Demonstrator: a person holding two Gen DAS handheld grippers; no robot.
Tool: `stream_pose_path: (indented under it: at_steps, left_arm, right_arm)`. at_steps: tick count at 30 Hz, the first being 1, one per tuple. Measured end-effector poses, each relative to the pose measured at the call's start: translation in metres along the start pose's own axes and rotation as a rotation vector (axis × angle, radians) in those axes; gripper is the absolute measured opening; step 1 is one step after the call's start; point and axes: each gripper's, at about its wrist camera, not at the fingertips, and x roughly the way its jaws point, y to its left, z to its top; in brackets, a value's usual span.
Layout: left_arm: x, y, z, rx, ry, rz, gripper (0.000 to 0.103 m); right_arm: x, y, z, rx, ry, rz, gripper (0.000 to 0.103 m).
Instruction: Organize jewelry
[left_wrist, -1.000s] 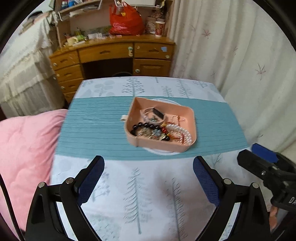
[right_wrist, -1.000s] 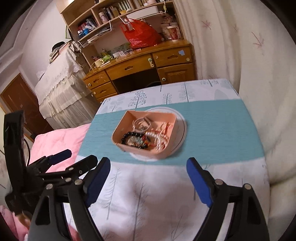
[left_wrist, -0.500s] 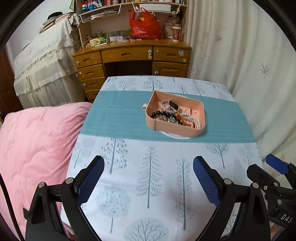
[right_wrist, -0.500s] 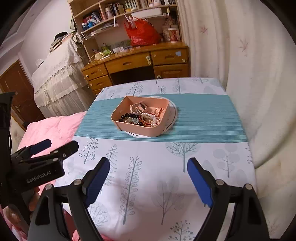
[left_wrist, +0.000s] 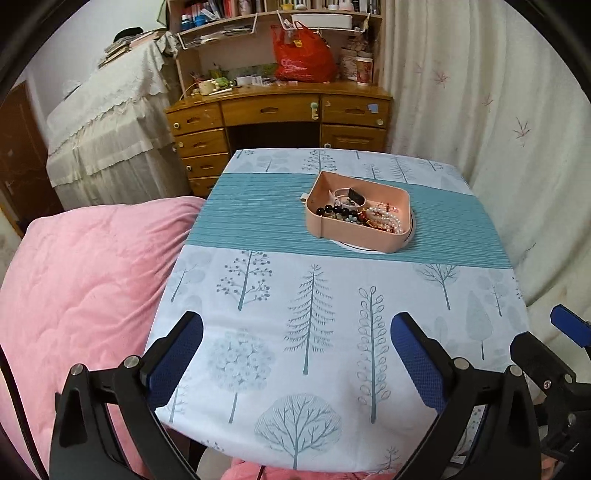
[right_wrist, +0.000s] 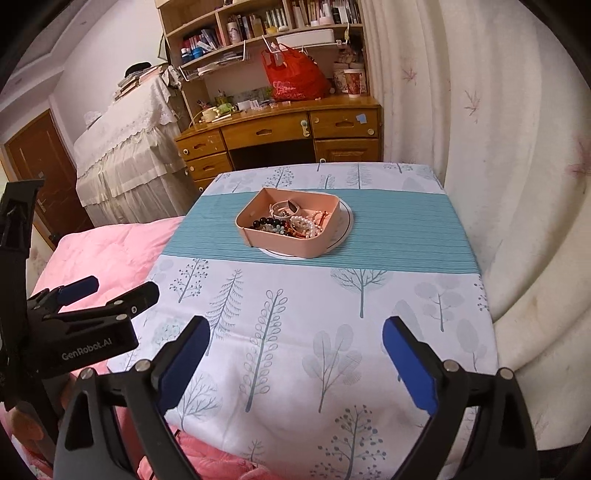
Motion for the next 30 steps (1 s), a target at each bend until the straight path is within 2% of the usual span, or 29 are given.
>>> stream_pose_path:
  at_steps: [7,9,11,30]
  left_arm:
    - [-0.011,-0.001,-0.015,-0.008,0.012,-0.073,0.102]
    - [-0.014,-0.003,-0.018,-0.003,0.01,-0.065,0.102]
    - [-0.017,-0.005,-0.02,0.003,0.007,-0.058,0.102]
    - [-0.023,-0.013,-0.022,0.029,-0.01,-0.03,0.102]
  right_arm:
    - [-0.009,-0.001,-0.008,0.003,-0.001,-0.01,0.096]
    - [-0.013,-0.001,-0.012,0.002,-0.008,-0.01,0.096]
    - [-0.017,-0.001,-0.013,0.001,-0.016,-0.011,0.103]
    - [-0.02,-0.003,-0.016,0.001,-0.017,-0.022,0.103]
